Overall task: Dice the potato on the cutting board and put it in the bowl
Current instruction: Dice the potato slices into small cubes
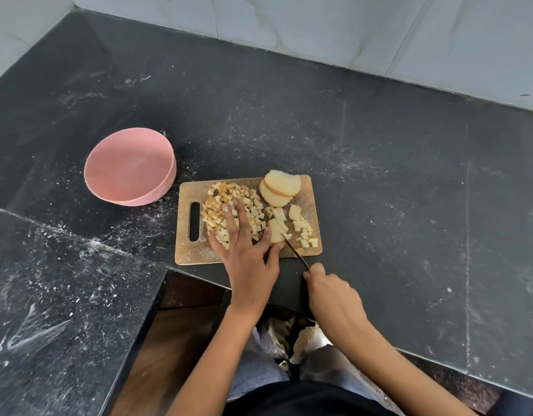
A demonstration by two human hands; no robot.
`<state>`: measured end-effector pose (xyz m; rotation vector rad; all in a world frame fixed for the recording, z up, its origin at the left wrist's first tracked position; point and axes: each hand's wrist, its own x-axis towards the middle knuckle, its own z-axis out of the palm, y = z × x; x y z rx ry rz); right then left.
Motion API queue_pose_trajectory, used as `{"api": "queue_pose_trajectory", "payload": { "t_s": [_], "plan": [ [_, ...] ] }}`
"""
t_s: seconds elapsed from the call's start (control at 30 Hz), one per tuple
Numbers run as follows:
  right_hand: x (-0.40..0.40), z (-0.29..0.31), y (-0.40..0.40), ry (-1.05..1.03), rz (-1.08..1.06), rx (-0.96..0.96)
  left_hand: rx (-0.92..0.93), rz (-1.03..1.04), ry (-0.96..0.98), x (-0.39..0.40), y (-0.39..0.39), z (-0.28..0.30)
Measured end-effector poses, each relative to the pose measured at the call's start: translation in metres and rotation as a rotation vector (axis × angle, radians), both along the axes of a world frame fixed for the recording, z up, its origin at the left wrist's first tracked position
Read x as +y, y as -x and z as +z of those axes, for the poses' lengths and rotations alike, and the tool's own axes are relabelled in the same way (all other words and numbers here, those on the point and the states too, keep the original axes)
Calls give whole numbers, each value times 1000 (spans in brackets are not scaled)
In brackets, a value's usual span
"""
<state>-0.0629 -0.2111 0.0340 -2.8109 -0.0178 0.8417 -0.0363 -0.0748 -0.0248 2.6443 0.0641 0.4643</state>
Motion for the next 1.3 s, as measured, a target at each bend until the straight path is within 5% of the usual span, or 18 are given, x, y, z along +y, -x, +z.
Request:
{"api": "queue_pose_trajectory", "payload": {
  "t_s": [0.67, 1.3],
  "plan": [
    [-9, 10, 0, -199, -39, -128, -1, 106, 136, 4, 6, -2],
    [10, 8, -19, -127, 38, -71, -45, 96, 153, 0, 5, 0]
  ]
}}
